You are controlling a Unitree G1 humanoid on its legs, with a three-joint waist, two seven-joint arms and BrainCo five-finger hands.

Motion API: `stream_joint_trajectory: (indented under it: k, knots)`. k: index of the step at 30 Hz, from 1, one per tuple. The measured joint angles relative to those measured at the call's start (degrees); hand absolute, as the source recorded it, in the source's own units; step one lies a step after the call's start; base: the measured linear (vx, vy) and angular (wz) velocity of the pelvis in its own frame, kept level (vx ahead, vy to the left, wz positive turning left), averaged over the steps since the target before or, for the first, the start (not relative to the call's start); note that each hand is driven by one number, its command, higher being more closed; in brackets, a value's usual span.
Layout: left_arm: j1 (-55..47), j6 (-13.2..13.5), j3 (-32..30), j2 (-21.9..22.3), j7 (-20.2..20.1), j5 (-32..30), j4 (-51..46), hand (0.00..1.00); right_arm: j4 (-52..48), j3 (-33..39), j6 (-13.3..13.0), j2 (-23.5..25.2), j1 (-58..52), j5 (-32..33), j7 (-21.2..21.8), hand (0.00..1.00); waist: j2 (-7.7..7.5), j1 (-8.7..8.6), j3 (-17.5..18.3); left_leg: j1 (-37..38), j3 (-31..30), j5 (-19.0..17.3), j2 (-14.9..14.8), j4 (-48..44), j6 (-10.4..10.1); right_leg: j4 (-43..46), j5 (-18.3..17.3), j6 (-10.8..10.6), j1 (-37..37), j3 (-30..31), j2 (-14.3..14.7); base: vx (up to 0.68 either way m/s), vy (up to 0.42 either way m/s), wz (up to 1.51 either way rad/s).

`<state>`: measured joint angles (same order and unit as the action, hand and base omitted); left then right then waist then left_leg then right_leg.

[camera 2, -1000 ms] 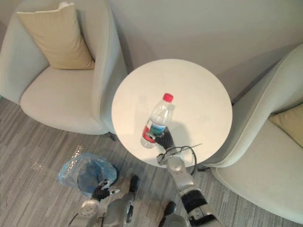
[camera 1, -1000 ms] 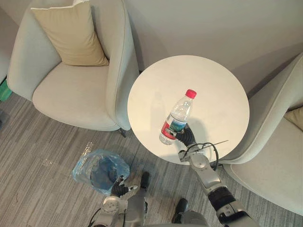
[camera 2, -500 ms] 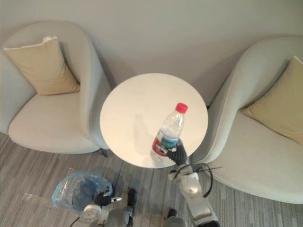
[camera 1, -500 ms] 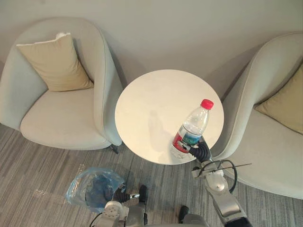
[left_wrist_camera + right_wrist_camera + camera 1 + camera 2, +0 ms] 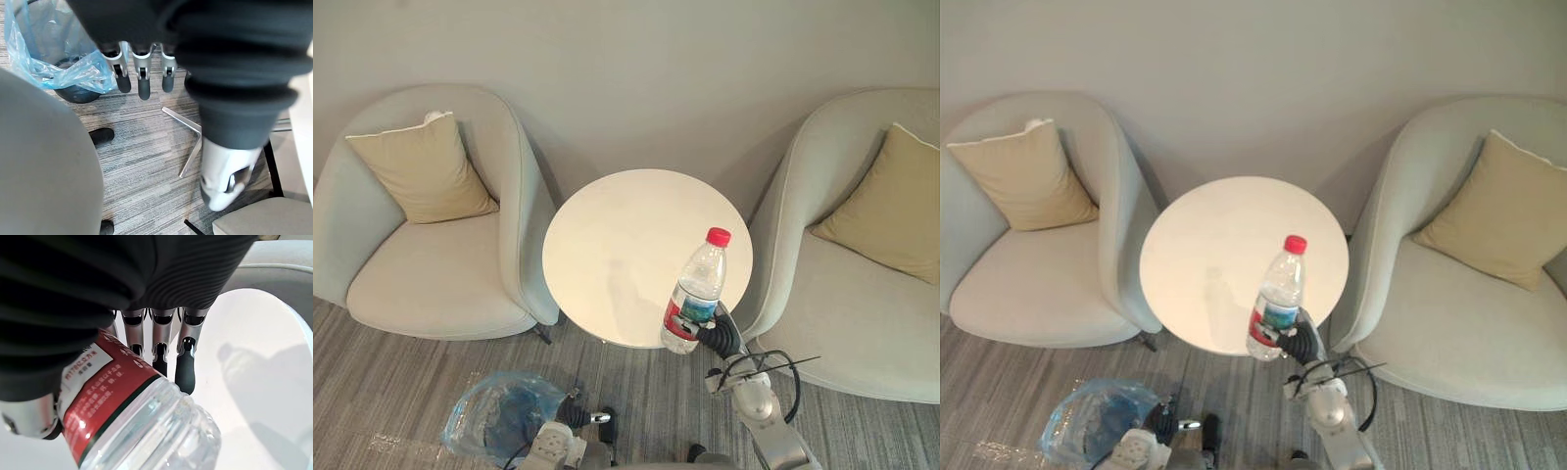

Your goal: Gather rubbish on tea table into small bin, then transfer packed bag to large trash can.

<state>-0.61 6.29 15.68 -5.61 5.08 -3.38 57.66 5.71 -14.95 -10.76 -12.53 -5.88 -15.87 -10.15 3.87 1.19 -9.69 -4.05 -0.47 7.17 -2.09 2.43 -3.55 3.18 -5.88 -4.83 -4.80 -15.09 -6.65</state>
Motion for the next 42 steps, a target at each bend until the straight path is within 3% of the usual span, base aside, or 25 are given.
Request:
stream_joint_trajectory:
  k: [2, 3, 4, 5, 6, 7, 9, 11, 12, 13, 15, 19, 20, 21, 23, 25, 28, 32, 33, 34, 35, 36, 37, 39, 42]
  knots:
    - [-0.03, 0.53, 0.19, 0.54, -0.22, 0.09, -1.44, 0.0, 2.52, 0.06, 0.8, -1.32, 3.57, -0.08, -0.07, 1.0, 1.72, 0.46, -0.17, -7.43, -1.02, 0.4, -0.57, -7.72, -0.68, 3.11, 0.94, 1.75, 4.36, -1.1, 1.11, -0.18, -0.009, 0.55]
    - [0.08, 0.66, 0.31, 0.58, -0.29, -0.01, -2.04, 0.0, 2.81, 0.09, 1.08, -2.1, 4.78, -0.38, -0.13, 1.0, 2.0, 0.94, -0.28, -8.52, -2.27, 3.23, -0.29, -6.32, -3.78, 2.1, 1.34, 2.69, 5.35, -1.18, 2.63, -0.32, -0.043, 0.85]
    - [1.11, 0.55, 0.01, 0.6, -0.32, -0.04, -1.72, 0.0, 2.88, 0.24, 1.13, -2.82, 6.34, -0.64, -0.13, 1.0, 1.11, 0.98, -0.43, -9.31, 3.15, 0.03, -0.82, -9.27, -0.49, 1.4, 1.51, 4.63, 6.18, -5.71, 0.47, -0.3, -0.062, 0.68]
    - [1.54, 0.25, 0.0, 0.84, -0.32, -0.4, -1.35, 0.0, 3.25, 0.35, 1.34, -3.1, 7.12, -0.86, -0.14, 1.0, 1.28, 0.94, -0.34, -10.12, 7.72, -4.15, -1.78, -15.1, 3.37, 2.43, 1.57, 4.74, 6.98, -6.33, -0.16, -0.21, -0.077, 0.71]
    - [1.58, -0.04, 0.08, 1.1, -0.46, -1.71, -0.81, 0.0, 3.53, 0.49, 1.37, -3.53, 8.0, -1.04, -0.45, 1.0, 0.57, 0.25, -0.59, -8.19, 17.62, -11.71, -4.24, -24.4, 5.51, 3.62, 1.71, 4.58, 6.79, -7.58, -2.01, -0.12, -0.009, 0.69]
    - [1.15, -0.43, 0.05, 1.88, -0.47, -2.32, -0.66, 0.0, 3.69, 0.59, 1.37, -3.55, 8.29, -1.04, -0.88, 1.0, 0.72, -1.3, -0.39, -3.64, 23.9, -14.0, -6.76, -25.53, 4.01, 4.53, 1.81, 4.45, 6.58, -9.08, -3.51, -0.1, 0.029, 0.84]
    - [1.06, -0.44, 0.93, 3.28, -0.37, -3.92, -1.11, 0.0, 3.68, 1.92, 1.58, -3.78, 8.37, -1.09, -1.96, 1.0, 1.73, -3.7, 0.3, 2.04, 28.41, -15.08, -11.06, -22.73, 1.86, 5.81, 2.05, 4.05, 7.03, -13.05, -4.53, -0.13, 0.146, 1.19]
    - [1.97, -0.43, 3.74, 3.99, -0.49, -5.04, -1.89, 0.0, 3.75, 3.95, 2.01, -3.96, 8.47, -1.09, -2.35, 1.0, 2.95, -4.75, 1.07, 5.37, 29.06, -12.83, -13.14, -14.21, -2.81, 6.33, 2.89, 2.72, 8.34, -17.26, -4.83, -0.17, 0.24, 1.18]
    - [2.38, -0.41, 4.47, 4.27, -0.55, -5.59, -2.33, 0.0, 3.84, 4.8, 2.26, -3.94, 8.63, -1.07, -2.48, 1.0, 3.63, -4.76, 1.39, 6.11, 28.47, -12.72, -12.52, -10.22, -5.48, 6.6, 3.46, 2.18, 8.94, -18.51, -5.15, -0.18, 0.329, 0.89]
    - [3.11, -0.45, 5.24, 3.97, -0.8, -5.7, -2.38, 0.0, 5.2, 6.05, 2.72, -2.93, 8.91, -1.07, -2.66, 1.0, 1.67, -4.4, 0.39, 6.73, 27.85, -11.68, -10.34, -6.2, -6.45, 6.48, 4.87, 1.36, 8.85, -20.05, -6.79, -0.22, 0.385, 0.74]
    - [1.47, -0.52, 5.04, 3.34, -0.78, -5.65, -2.32, 0.0, 6.32, 5.37, 3.47, -0.31, 8.95, -1.71, -2.55, 1.0, -0.95, -3.13, 0.15, 7.09, 26.66, -11.46, -6.72, -5.45, -4.95, 5.85, 7.5, 0.01, 8.03, -20.42, -10.06, -0.17, 0.34, 0.49]
    - [-0.36, -0.5, 2.22, 3.44, -0.25, -5.45, -2.78, 0.0, 6.37, 5.08, 3.57, 2.9, 8.54, -2.06, -2.29, 1.0, -1.17, -2.01, 0.12, 5.92, 24.33, -13.14, -2.22, -7.65, -1.53, 5.94, 10.76, -0.59, 7.15, -19.29, -14.53, -0.1, 0.254, 0.33]
    - [-0.68, -0.51, 1.63, 3.41, -0.14, -5.38, -2.41, 0.0, 6.35, 5.32, 3.68, 3.01, 7.46, -2.11, -2.17, 1.0, -0.98, -2.0, -0.01, 6.13, 22.37, -13.4, -0.43, -7.62, -0.17, 9.11, 10.12, 1.28, 7.9, -14.03, -15.79, -0.07, 0.229, 0.71]
    - [-0.84, -0.46, 1.37, 3.03, 0.01, -5.24, -2.46, 0.0, 6.33, 5.77, 3.73, 3.11, 5.72, -2.08, -2.12, 1.0, -0.71, -2.36, -0.22, 6.15, 19.35, -13.71, -0.32, -7.55, 1.23, 14.37, 5.57, 5.38, 10.3, -4.19, -14.73, -0.06, 0.174, 1.05]
    - [-0.66, -0.47, 0.91, 1.73, 0.23, -3.97, -1.93, 0.0, 6.34, 5.75, 3.93, 3.73, 3.27, -2.05, -1.93, 1.0, -1.57, -3.77, -1.16, 5.99, 14.44, -13.43, -0.25, -7.09, 2.2, 17.69, -0.48, 2.64, 11.27, 7.83, -6.41, -0.04, -0.014, 1.22]
    - [-0.29, -0.42, -0.71, 1.12, 0.32, -3.15, -1.83, 0.0, 6.37, 5.73, 4.0, 4.39, 3.13, -2.06, -1.65, 1.0, -3.35, -3.61, -1.77, 5.99, 12.66, -13.34, 0.99, -6.68, 1.57, 14.3, -2.46, 2.99, 11.45, 6.55, -4.15, 0.01, -0.048, 0.62]
    - [-0.12, -0.5, -1.22, 0.83, 0.47, -2.62, -0.83, 0.0, 6.73, 6.07, 4.03, 5.46, 3.54, -2.01, -1.74, 1.0, -3.27, -3.95, -1.76, 4.82, 9.93, -11.84, 1.68, -5.36, 0.92, 13.37, -2.13, 0.21, 10.69, 4.74, -4.23, 0.1, -0.026, 0.23]
    - [0.03, -0.5, -1.09, 0.88, 0.31, -2.59, -0.68, 0.0, 6.74, 9.44, 4.4, 5.07, 0.95, -1.56, -1.53, 1.0, -3.25, -4.72, -1.79, 3.93, 1.64, -12.78, 1.28, -6.71, 0.86, 18.55, -2.73, 0.28, 10.44, 6.99, -3.2, 0.17, -0.024, 0.98]
    - [0.14, -0.52, -1.08, 0.85, 0.3, -2.61, -0.65, 0.0, 6.48, 10.49, 4.39, 4.62, -0.21, -1.4, -1.2, 1.0, -2.99, -5.12, -1.8, 3.32, -1.47, -13.56, 0.21, -9.77, 0.19, 22.14, -2.88, 0.65, 10.14, 6.2, -2.53, 0.17, -0.104, 1.14]
    - [0.02, -0.47, -1.18, 0.74, 0.31, -2.62, -0.67, 0.0, 6.36, 10.77, 4.29, 4.59, -1.43, -0.84, -0.99, 1.0, -2.11, -4.94, -1.17, 1.69, -3.13, -15.21, -1.15, -13.52, -0.64, 17.09, -6.33, 0.97, 9.25, 6.65, 0.5, 0.12, -0.106, 1.11]
    - [-0.19, -0.43, -1.21, 0.36, 0.34, -2.63, -0.59, 0.0, 6.28, 10.7, 4.13, 4.71, -1.61, -0.66, -1.0, 1.0, -2.8, -4.83, -0.78, 0.66, -3.13, -15.79, -1.05, -15.44, -0.84, 14.62, -5.74, 1.55, 8.31, 6.78, 1.09, 0.07, -0.11, 1.04]
    - [0.67, -0.53, -1.77, -0.33, 0.37, -2.63, -0.26, 0.0, 6.19, 10.33, 3.76, 4.4, -1.32, 0.39, -1.0, 1.0, -3.82, -4.64, -0.81, -3.74, -1.26, -18.22, -0.68, -25.11, -1.08, 10.84, -4.81, 2.38, 7.03, 5.95, 1.11, 0.07, -0.067, 0.64]
    - [0.8, -0.5, -3.3, 0.63, 0.39, -2.52, -0.98, 0.0, 6.21, 10.36, 3.81, 3.32, -1.37, 0.75, -0.96, 1.0, -2.21, -3.6, -0.93, -6.79, 2.06, -19.21, -3.23, -32.92, -1.24, 9.06, -4.36, 3.03, 4.76, 5.55, 2.72, 0.07, -0.067, 0.5]
    - [0.6, -0.44, -4.66, 1.38, 0.79, -1.98, -1.51, 0.0, 6.23, 10.33, 3.84, 3.12, -1.43, 0.87, -0.87, 1.0, -1.8, -1.83, -1.15, -7.73, 6.16, -19.03, -5.22, -37.35, -1.86, 7.11, -3.98, 3.53, 1.72, 5.57, 2.73, 0.12, -0.038, -0.09]
    - [-0.05, -0.55, -4.59, 2.26, 0.87, -1.43, -1.18, 0.0, 6.21, 11.22, 3.75, 2.98, -0.94, 0.85, -1.04, 1.0, 0.1, -1.95, -0.68, -5.75, 7.72, -17.74, -6.51, -26.13, -0.96, 6.38, -3.97, 3.52, 0.8, 5.68, 2.62, 0.14, -0.005, -0.07]
